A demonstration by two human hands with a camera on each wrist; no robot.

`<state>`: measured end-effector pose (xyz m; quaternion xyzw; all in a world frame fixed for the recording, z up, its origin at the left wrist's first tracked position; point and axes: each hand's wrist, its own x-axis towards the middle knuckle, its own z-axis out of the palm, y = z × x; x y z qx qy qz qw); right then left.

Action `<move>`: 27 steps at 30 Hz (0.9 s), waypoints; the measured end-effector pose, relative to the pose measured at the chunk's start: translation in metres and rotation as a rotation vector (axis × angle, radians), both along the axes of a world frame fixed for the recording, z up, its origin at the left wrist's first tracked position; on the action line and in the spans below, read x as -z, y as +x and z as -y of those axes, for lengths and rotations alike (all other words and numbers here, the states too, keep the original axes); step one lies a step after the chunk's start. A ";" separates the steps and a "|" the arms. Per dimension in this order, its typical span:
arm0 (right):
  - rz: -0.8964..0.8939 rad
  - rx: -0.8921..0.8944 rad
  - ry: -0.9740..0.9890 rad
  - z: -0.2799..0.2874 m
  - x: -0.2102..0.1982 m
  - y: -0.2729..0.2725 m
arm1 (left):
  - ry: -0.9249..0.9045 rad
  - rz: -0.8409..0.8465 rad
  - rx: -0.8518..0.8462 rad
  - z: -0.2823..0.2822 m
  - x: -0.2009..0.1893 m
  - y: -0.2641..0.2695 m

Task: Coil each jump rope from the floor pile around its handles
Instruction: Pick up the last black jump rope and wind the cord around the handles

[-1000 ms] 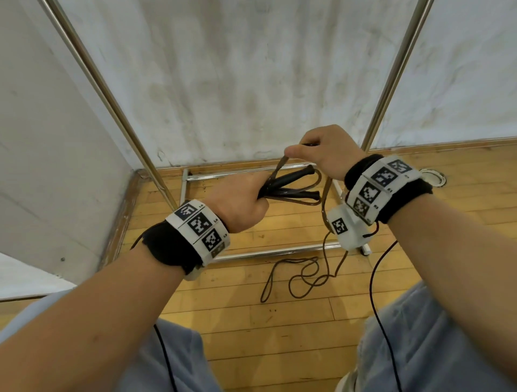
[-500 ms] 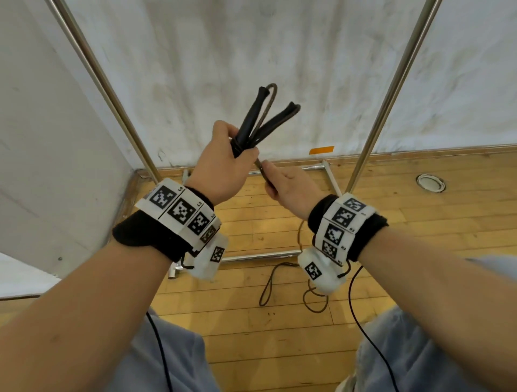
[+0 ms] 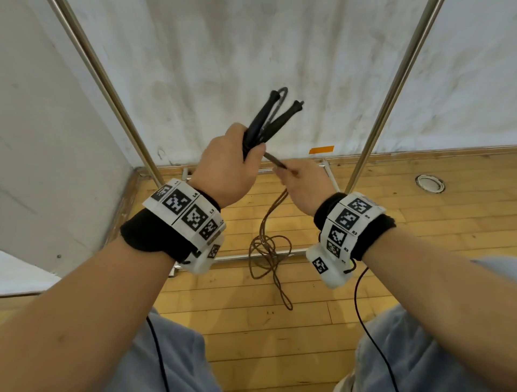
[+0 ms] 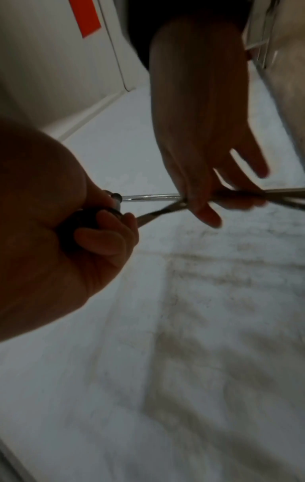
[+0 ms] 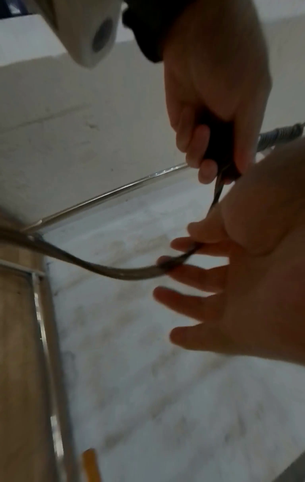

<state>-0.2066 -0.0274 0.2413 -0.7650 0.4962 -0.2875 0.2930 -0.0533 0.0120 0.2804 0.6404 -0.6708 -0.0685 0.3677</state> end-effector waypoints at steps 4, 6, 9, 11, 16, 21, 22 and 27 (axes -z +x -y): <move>0.081 -0.152 0.411 -0.012 0.004 0.005 | 0.016 -0.012 0.077 -0.004 -0.002 -0.009; 0.271 -0.208 0.599 -0.018 0.005 0.009 | 0.024 -0.008 0.043 -0.001 -0.004 0.001; 0.269 -0.124 0.460 -0.016 0.003 0.010 | 0.038 0.055 -0.038 0.004 -0.001 0.024; 0.117 -0.094 0.223 -0.013 0.001 0.008 | 0.075 0.091 -0.056 0.006 0.006 0.036; -0.003 -0.153 0.088 -0.012 -0.007 0.007 | 0.208 0.148 -0.093 0.010 0.023 0.049; -0.032 -0.188 -0.040 -0.020 -0.018 0.011 | 0.216 0.028 -0.112 0.014 0.027 0.049; -0.047 -0.185 -0.052 -0.020 -0.020 0.011 | 0.220 0.030 -0.123 0.015 0.026 0.049; -0.097 -0.138 -0.052 -0.015 -0.020 0.005 | 0.420 0.297 -0.149 0.012 0.031 0.034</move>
